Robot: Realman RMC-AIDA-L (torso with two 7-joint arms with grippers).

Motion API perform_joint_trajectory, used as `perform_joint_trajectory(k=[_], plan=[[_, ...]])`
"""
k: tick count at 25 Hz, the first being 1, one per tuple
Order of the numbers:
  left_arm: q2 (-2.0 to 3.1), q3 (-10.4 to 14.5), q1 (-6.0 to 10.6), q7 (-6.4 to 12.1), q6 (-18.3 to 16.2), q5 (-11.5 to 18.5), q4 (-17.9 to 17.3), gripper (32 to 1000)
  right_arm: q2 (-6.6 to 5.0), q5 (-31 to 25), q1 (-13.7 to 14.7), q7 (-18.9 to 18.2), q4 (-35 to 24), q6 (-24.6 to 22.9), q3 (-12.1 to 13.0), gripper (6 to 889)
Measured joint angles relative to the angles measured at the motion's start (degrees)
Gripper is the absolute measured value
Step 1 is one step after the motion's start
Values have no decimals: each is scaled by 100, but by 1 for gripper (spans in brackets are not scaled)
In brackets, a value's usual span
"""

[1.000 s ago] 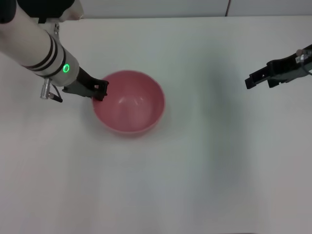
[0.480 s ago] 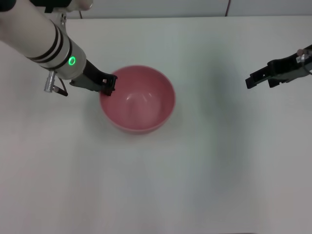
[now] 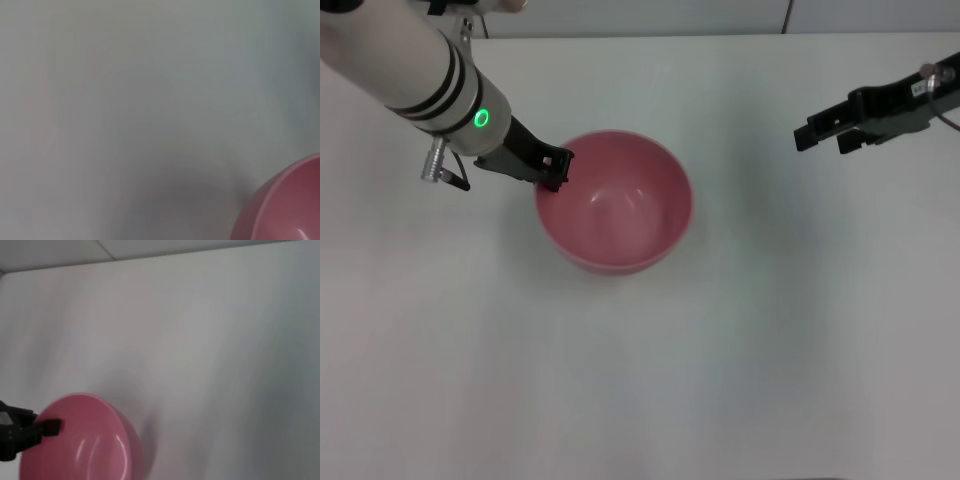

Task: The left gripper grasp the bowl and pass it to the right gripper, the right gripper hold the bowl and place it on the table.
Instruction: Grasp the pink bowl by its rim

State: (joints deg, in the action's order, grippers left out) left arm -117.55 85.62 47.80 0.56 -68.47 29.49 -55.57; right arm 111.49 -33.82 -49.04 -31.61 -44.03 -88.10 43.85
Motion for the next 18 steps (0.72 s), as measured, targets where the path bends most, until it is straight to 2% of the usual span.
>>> perform_joint_trajectory(k=[4,8,12,18], plan=[[-7,20,25,-1,-74,34,-66,66,-5,-37,-189,13,0,-29,3,738],[3,149,69,-1,-90,161,-175,66,34,-38,-370,2,1,-30,18,738],[-2,164,139,-1,-98,192,-209,67,155,-40,-563,-35,97,43,61,738],[-6,166,189,-6,-108,206,-208,68,335,-10,-933,-221,608,303,118,737]])
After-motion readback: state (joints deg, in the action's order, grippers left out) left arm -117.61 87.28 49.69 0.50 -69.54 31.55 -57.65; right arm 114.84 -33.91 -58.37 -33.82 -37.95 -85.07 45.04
